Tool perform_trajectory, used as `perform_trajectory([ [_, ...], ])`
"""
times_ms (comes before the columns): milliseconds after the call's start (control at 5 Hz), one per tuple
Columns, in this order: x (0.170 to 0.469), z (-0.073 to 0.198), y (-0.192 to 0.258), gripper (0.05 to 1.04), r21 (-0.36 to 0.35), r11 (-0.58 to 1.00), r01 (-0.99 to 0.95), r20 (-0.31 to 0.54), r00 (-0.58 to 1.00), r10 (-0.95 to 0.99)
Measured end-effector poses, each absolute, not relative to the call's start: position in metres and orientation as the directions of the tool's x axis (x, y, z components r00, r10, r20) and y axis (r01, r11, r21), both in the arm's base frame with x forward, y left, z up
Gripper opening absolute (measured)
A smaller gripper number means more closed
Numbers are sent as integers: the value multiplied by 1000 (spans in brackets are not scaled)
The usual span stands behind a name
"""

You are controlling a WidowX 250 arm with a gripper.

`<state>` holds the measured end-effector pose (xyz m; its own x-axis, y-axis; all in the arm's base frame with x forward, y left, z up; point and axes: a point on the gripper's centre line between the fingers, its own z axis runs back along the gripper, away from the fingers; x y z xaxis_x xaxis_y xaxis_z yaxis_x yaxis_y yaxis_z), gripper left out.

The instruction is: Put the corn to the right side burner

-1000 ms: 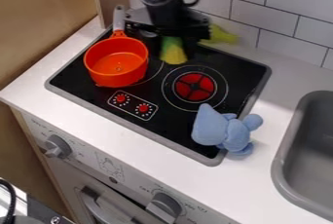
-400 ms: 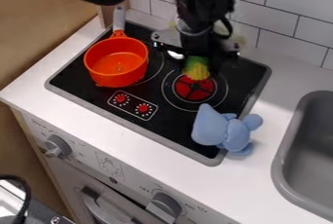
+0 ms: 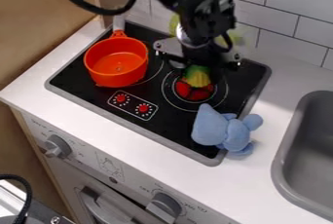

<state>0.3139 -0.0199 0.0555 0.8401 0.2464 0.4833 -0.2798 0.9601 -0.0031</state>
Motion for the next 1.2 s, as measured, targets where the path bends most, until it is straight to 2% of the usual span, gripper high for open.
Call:
perform_trajectory([
  [200, 316, 54, -16, 969, -32, 956, -292, 485, 832, 271],
  [600, 318, 51, -11, 993, -46, 954, -296, 484, 829, 280],
  [800, 311, 49, -12, 993, -39, 948, -315, 436, 849, 299],
  [1000, 307, 67, -9, 993, -20, 944, -329, 370, 875, 313],
  [1200, 300, 108, -3, 993, -9, 931, -366, 197, 912, 360],
])
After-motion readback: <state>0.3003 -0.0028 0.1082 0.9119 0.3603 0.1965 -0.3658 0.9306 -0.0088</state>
